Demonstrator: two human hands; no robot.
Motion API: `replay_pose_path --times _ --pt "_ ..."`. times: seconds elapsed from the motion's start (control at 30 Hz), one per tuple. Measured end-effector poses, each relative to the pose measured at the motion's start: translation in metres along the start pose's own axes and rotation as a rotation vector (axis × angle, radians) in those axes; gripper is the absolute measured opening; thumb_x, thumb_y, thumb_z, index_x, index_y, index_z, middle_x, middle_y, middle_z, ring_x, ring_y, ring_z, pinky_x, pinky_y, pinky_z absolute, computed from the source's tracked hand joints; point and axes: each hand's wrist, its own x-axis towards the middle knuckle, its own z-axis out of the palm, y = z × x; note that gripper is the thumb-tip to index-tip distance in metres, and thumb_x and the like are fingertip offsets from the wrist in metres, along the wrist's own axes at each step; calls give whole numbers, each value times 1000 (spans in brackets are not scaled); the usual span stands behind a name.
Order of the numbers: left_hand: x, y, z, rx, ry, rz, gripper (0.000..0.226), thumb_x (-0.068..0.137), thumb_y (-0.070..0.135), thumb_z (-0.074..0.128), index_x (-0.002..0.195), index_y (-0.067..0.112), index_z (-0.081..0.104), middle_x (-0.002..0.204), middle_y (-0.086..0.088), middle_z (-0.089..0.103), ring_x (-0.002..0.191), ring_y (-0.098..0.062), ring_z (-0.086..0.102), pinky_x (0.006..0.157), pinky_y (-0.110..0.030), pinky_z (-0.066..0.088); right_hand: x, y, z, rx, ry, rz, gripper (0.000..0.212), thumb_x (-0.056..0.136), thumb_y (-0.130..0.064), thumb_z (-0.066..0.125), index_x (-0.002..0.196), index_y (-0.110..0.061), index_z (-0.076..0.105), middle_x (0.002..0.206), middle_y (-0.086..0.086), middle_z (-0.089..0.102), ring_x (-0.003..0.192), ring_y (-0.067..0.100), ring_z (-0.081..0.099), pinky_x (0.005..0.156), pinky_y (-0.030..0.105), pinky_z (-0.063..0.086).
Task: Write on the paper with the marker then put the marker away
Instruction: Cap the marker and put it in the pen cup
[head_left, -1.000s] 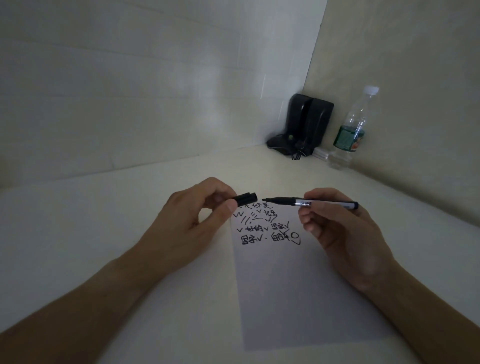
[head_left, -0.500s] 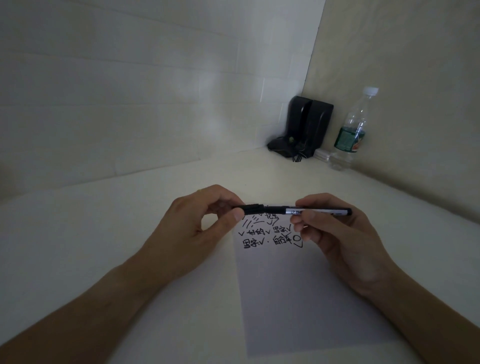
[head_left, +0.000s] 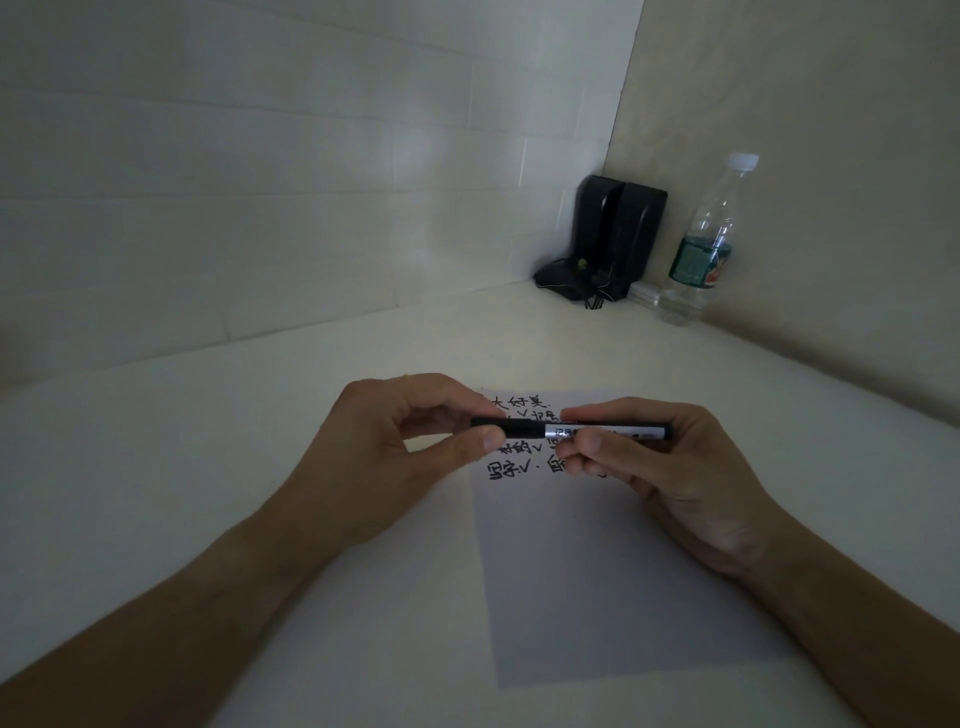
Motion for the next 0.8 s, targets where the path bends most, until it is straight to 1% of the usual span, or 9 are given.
replay_pose_path --times 0.1,0.2,0.3,0.4,0.47,0.53,0.63,0.73,0.8 --pt "0 -2 0 -25 -34 -32 12 81 10 79 92 11 81 72 0 78 68 -7 73 77 -12 54 3 1 -3 36 -18 58 27 69 -12 79 94 -2 82 83 22 79 72 25 76 71 24 60" --pt "2 -4 0 71 -30 -53 6 85 13 76 90 14 80 72 -2 77 67 -7 74 74 -12 53 6 -2 -1 15 -4 126 25 74 -7 76 98 3 79 79 18 78 69 21 73 67 22 57" --pt "1 1 0 159 -11 -97 9 90 22 71 89 15 76 70 4 74 66 -5 71 75 -22 56 9 -13 7 4 17 256 21 77 -10 78 95 2 79 76 14 76 66 19 67 65 23 55" --pt "-4 20 -6 219 -27 -151 13 94 31 64 86 21 70 69 9 71 67 -2 68 71 -22 51 10 -38 22 -19 61 365 14 80 -15 81 89 -4 80 79 10 73 67 16 65 65 23 53" --pt "-9 42 -19 212 -23 -147 14 96 33 61 87 24 67 70 8 71 67 -4 69 67 -23 51 9 -55 38 120 89 340 16 83 -13 79 93 -1 78 79 8 70 67 13 65 65 22 53" --pt "-19 67 -40 207 35 -145 18 96 34 60 89 19 65 73 3 73 68 -10 71 70 -26 54 0 -70 69 306 119 283 17 88 -11 76 99 1 76 78 7 69 71 14 64 71 22 55" --pt "-53 100 -81 211 150 -179 23 96 39 58 89 18 64 76 2 75 70 -13 72 72 -27 56 -21 -78 132 417 144 244 21 91 -12 74 107 2 76 87 7 73 80 15 69 84 23 59" --pt "-107 112 -123 276 206 -266 26 97 42 55 88 19 63 77 2 75 74 -11 71 73 -25 54 -40 -69 202 404 158 247 27 92 -6 72 117 2 70 94 12 75 79 16 72 78 22 61" --pt "-144 110 -150 321 305 -370 34 98 45 51 82 18 63 75 3 75 72 -7 68 72 -26 51 -47 -61 250 341 166 240 44 89 0 73 129 -1 57 90 17 76 76 22 74 78 27 62"
